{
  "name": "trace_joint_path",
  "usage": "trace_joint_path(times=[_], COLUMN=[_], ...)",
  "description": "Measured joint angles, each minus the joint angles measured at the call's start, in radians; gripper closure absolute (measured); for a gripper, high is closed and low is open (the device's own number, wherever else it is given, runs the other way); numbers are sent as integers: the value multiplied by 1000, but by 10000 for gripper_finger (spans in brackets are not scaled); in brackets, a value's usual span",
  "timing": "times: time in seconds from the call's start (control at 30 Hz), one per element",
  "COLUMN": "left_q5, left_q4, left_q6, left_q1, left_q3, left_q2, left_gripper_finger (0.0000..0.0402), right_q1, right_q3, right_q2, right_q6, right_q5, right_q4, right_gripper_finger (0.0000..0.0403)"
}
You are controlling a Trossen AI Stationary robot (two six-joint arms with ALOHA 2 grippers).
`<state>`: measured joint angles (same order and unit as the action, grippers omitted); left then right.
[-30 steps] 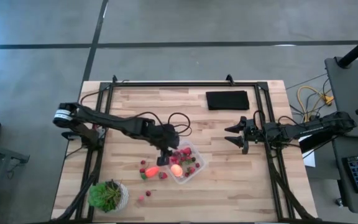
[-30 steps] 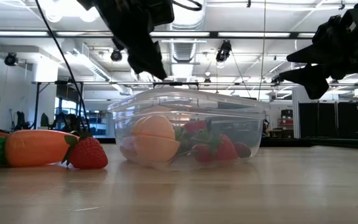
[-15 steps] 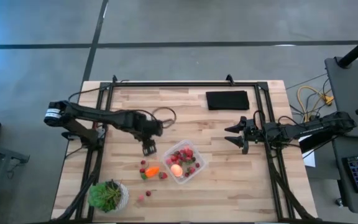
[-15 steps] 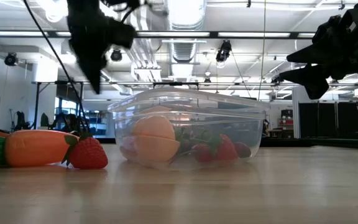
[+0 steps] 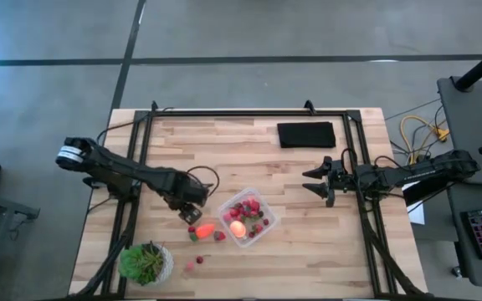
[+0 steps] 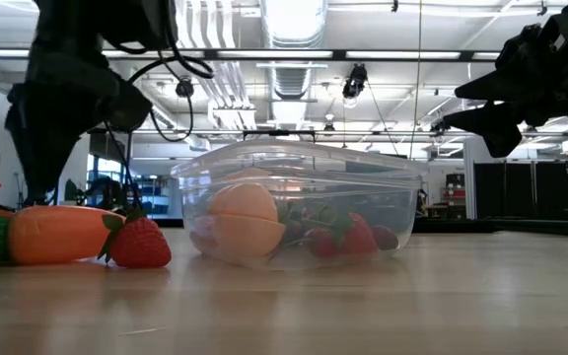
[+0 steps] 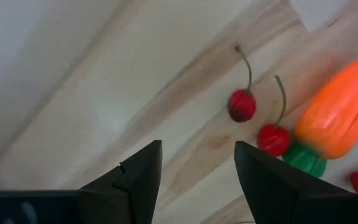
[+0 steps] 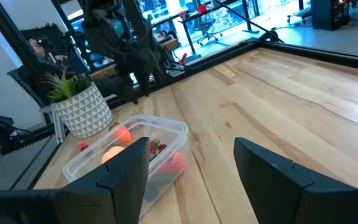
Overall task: Pick and placing Produce into tupperware
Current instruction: Put the red cherry into the transparent container
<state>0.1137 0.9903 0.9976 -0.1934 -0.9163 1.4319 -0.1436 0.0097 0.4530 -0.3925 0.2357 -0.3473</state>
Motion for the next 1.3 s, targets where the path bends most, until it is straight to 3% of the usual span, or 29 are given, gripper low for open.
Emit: trace_joint_path(times=[0.47,1.13,1.3], left_q5=[6,-32,-57], left_q4=[-359,-406,-406], left_q6=[95,96,95], left_q1=[-31,-46,-47], left_q3=[139,217,221], left_q2=[1,2,2], left_gripper_finger=[215,215,235], right_q1=[0,0,0], right_q3=[0,0,0], right_q2=[0,0,0], right_q6=[0,0,0], right_q5=[0,0,0], right_q4=[0,0,0], right_gripper_finger=[177,177,177])
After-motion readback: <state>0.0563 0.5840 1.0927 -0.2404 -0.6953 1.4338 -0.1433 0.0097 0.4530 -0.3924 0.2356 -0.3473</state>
